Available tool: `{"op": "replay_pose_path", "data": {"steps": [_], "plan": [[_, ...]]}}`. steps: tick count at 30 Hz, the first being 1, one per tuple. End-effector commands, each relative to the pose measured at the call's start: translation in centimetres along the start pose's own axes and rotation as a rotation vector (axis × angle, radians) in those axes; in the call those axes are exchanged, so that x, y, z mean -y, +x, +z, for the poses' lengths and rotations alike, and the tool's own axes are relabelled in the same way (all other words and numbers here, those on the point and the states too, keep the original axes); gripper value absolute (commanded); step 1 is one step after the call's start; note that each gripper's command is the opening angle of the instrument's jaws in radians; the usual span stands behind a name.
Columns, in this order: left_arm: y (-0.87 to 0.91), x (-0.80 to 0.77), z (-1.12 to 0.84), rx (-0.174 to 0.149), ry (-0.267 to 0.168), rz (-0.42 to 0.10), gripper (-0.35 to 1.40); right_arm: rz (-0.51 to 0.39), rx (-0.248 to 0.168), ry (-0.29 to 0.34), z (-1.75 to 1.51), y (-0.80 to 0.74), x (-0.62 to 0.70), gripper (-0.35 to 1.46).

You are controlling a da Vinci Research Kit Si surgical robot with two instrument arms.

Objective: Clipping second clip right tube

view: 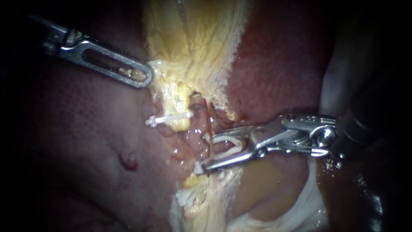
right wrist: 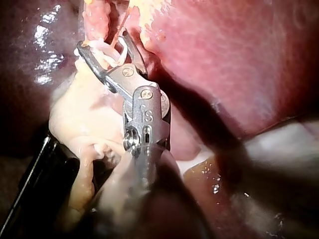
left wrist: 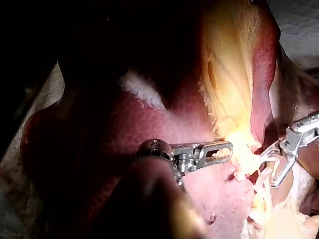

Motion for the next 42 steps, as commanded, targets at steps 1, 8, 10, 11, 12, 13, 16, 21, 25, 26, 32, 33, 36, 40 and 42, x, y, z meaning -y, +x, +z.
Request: {"op": "replay_pose_path", "data": {"steps": [1, 8, 10, 11, 12, 13, 16, 21, 25, 26, 32, 33, 36, 40, 42], "plan": [[0.00, 0.00, 0.00, 0.000, 0.000, 0.000, -0.35, 0.005, -0.012, 0.004, 0.02, 0.00, 0.00, 0.49], [0.00, 0.00, 0.00, 0.000, 0.000, 0.000, -0.35, 0.010, -0.028, 0.017, 0.04, 0.01, 0.02, 0.49], [0.00, 0.00, 0.00, 0.000, 0.000, 0.000, -0.35, 0.014, -0.036, 0.029, 0.05, 0.01, 0.03, 0.49], [0.00, 0.00, 0.00, 0.000, 0.000, 0.000, -0.35, 0.019, -0.042, 0.038, 0.05, 0.01, 0.05, 0.49], [0.00, 0.00, 0.00, 0.000, 0.000, 0.000, -0.35, 0.023, -0.047, 0.049, 0.05, 0.02, 0.07, 0.49], [0.00, 0.00, 0.00, 0.000, 0.000, 0.000, -0.35, 0.027, -0.050, 0.058, 0.05, 0.03, 0.09, 0.49], [0.00, 0.00, 0.00, 0.000, 0.000, 0.000, -0.35, 0.025, -0.061, 0.092, 0.07, 0.05, 0.16, 0.49], [0.00, -0.01, 0.00, 0.000, 0.000, 0.000, -0.35, 0.023, -0.065, 0.127, 0.10, 0.09, 0.31, 0.49], [0.01, -0.02, 0.00, 0.000, 0.000, 0.001, -0.35, 0.025, -0.078, 0.149, 0.12, 0.12, 0.41, 0.49], [0.01, -0.02, 0.01, 0.000, 0.000, 0.001, -0.35, 0.024, -0.080, 0.153, 0.12, 0.13, 0.43, 0.49], [0.01, -0.02, 0.00, 0.000, 0.000, 0.001, -0.35, 0.027, -0.104, 0.188, 0.14, 0.20, 0.53, 0.48], [0.01, -0.02, 0.01, 0.000, 0.000, 0.001, -0.35, 0.028, -0.107, 0.191, 0.14, 0.21, 0.55, 0.48], [0.01, -0.02, 0.01, 0.000, 0.000, 0.001, -0.35, 0.028, -0.106, 0.193, 0.13, 0.23, 0.57, 0.47], [0.01, -0.02, 0.01, 0.000, 0.000, 0.001, -0.35, 0.028, -0.106, 0.194, 0.12, 0.22, 0.56, 0.44], [0.01, -0.02, 0.01, 0.000, 0.000, 0.001, -0.35, 0.028, -0.105, 0.195, 0.10, 0.21, 0.56, 0.41]]}}
